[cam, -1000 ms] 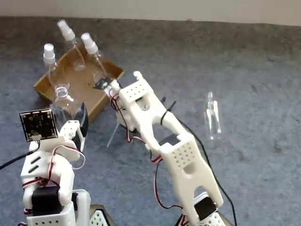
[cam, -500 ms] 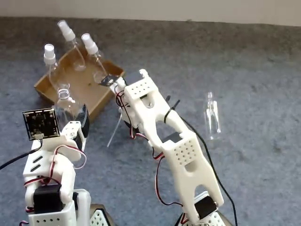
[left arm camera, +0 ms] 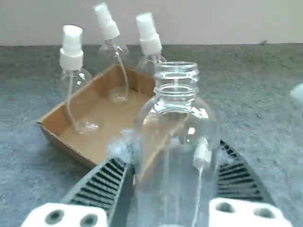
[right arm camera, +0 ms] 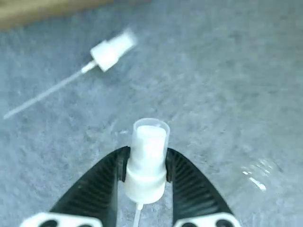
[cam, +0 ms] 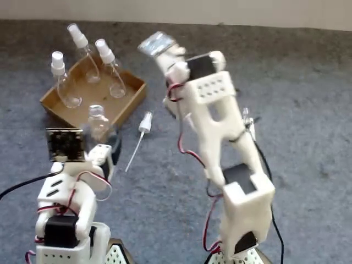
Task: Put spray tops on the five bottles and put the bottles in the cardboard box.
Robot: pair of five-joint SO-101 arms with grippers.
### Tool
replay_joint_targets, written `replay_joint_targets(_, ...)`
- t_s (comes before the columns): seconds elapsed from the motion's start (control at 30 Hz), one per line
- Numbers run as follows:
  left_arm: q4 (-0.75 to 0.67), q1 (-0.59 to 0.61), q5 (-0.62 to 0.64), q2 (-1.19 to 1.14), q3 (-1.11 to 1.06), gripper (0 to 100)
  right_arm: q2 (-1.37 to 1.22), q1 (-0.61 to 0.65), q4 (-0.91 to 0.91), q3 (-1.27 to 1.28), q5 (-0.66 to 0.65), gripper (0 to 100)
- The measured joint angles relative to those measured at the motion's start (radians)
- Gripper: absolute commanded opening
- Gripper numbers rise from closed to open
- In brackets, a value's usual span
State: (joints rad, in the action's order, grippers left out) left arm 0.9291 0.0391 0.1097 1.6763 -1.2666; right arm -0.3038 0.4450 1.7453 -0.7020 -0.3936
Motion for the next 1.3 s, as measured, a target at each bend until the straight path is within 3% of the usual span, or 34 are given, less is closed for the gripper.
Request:
replay_joint_targets(0.2,0.000,-0.149,0.000,-0.005,-0.009,8,0.276,-0.021,0.002,0.018,0.112,0.4)
replay_joint_targets(0.5,-0.061,-0.339,0.000,-0.006,-0.098,8,0.726,-0.023,0.002,0.290,0.126,0.4)
replay_joint_targets(0.7,-0.149,-0.362,0.000,-0.006,-0.166,8,0.994,-0.023,-0.012,0.466,0.126,0.4)
replay_joint_targets(1.07,-0.226,-0.560,0.000,-0.006,-0.275,8,1.419,-0.087,-0.265,0.925,0.129,0.4)
replay_joint_targets(1.3,-0.327,-0.675,-0.018,-0.006,-0.371,8,1.626,-0.180,-0.434,1.126,0.267,0.4)
